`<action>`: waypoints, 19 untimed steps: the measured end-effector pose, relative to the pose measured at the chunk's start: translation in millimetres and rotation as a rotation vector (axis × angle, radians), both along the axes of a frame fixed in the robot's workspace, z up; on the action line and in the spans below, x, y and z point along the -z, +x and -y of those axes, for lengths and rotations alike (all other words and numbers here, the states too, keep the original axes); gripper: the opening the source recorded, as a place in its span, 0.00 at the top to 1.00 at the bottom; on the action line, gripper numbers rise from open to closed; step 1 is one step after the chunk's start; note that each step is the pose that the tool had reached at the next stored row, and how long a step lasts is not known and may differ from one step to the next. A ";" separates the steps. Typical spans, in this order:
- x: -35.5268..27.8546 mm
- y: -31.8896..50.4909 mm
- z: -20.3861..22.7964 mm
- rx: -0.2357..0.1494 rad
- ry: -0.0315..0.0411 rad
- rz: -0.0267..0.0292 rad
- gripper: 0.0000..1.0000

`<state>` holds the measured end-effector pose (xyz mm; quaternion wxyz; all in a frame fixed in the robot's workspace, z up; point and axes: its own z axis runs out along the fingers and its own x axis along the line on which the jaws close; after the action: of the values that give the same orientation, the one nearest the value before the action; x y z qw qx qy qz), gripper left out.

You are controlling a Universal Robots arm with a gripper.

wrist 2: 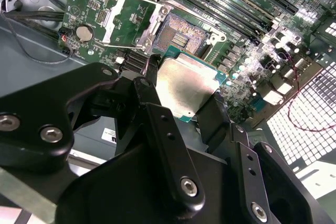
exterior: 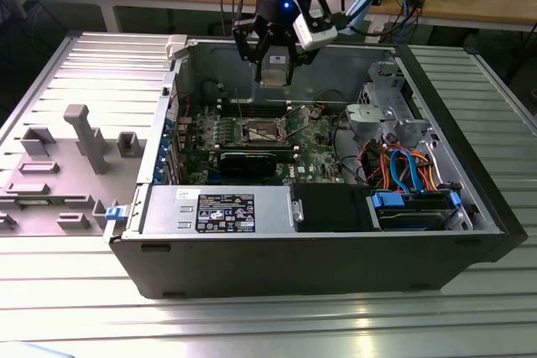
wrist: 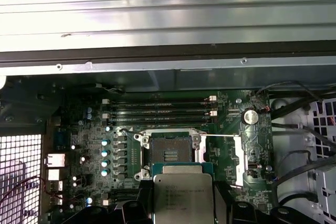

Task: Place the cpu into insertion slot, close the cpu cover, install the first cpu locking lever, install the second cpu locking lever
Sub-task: 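Place the cpu into insertion slot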

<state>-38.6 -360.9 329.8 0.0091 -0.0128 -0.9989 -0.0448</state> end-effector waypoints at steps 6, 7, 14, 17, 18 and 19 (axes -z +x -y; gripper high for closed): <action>1.5 0.0 0.0 0.000 0.0000 0.0000 0.45; 1.6 0.0 0.0 0.000 0.0000 0.0000 0.45; 2.9 0.0 0.0 0.000 0.0001 0.0000 0.45; 4.2 0.0 0.0 0.000 0.0000 0.0000 0.45; 5.4 0.0 0.0 0.000 0.0000 0.0000 0.45; 5.7 0.0 0.0 0.000 0.0001 0.0000 0.45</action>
<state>-38.7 -360.9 324.1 0.0091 -0.0128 -0.9989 -0.0448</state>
